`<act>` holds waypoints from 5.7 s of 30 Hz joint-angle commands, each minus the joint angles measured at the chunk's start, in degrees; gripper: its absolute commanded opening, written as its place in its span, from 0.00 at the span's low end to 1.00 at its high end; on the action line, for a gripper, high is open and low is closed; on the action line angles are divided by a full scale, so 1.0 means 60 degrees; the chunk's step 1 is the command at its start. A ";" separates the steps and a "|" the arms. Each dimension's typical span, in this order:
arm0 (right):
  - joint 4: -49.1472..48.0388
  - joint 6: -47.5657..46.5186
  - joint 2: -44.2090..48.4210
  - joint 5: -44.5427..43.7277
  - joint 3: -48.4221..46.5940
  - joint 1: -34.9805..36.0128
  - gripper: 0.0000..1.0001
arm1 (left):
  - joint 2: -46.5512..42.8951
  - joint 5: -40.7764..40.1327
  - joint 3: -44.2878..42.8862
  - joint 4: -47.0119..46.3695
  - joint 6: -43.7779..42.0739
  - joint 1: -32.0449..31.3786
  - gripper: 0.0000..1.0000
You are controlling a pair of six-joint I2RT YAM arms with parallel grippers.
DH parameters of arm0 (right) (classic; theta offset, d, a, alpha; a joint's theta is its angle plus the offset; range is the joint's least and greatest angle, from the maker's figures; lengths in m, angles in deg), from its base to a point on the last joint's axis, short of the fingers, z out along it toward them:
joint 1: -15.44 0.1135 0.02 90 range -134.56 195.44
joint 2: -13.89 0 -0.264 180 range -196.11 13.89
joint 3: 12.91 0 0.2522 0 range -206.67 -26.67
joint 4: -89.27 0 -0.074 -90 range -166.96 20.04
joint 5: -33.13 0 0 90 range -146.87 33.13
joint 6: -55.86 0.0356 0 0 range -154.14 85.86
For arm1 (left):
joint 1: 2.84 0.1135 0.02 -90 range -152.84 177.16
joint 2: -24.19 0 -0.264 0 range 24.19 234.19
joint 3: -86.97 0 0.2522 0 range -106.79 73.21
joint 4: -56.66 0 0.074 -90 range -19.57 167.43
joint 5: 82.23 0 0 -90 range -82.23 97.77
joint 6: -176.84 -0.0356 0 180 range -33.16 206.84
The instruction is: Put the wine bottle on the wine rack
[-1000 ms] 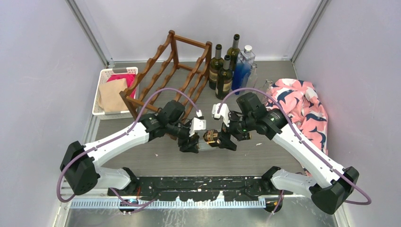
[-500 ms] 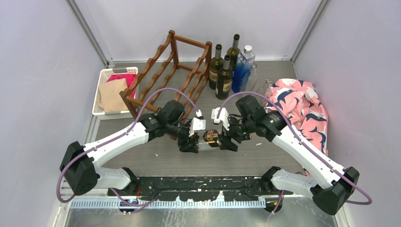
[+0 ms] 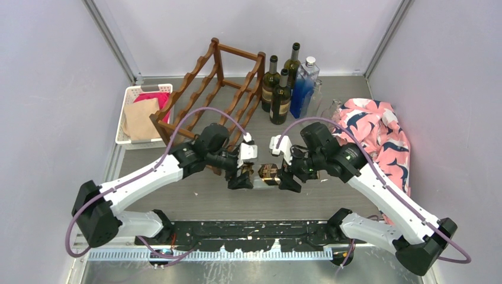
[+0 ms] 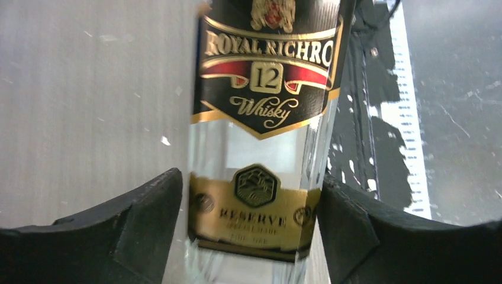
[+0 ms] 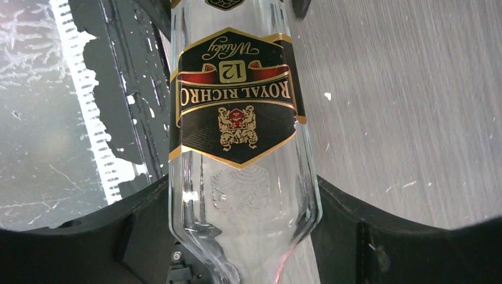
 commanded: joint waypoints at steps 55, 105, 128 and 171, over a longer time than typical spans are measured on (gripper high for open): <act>-1.2870 0.4676 -0.2791 -0.4631 0.3553 0.0042 0.01 | 0.0705 -0.5707 -0.5734 0.2725 0.3220 0.1920 0.73; -1.5767 0.3173 -0.6125 -0.1189 0.2079 -0.0730 0.01 | 0.2361 -0.3076 -0.5601 0.2421 0.3202 0.3391 0.00; -1.8457 0.3250 -0.8429 -0.0810 0.0940 -0.0711 0.01 | 0.1571 -0.1050 -0.3702 0.0881 0.3202 0.3391 0.00; -1.6510 0.3709 -0.8649 -0.2294 -0.0016 0.0170 0.21 | -0.0438 -0.4096 -0.3948 0.0579 0.4513 0.3391 0.35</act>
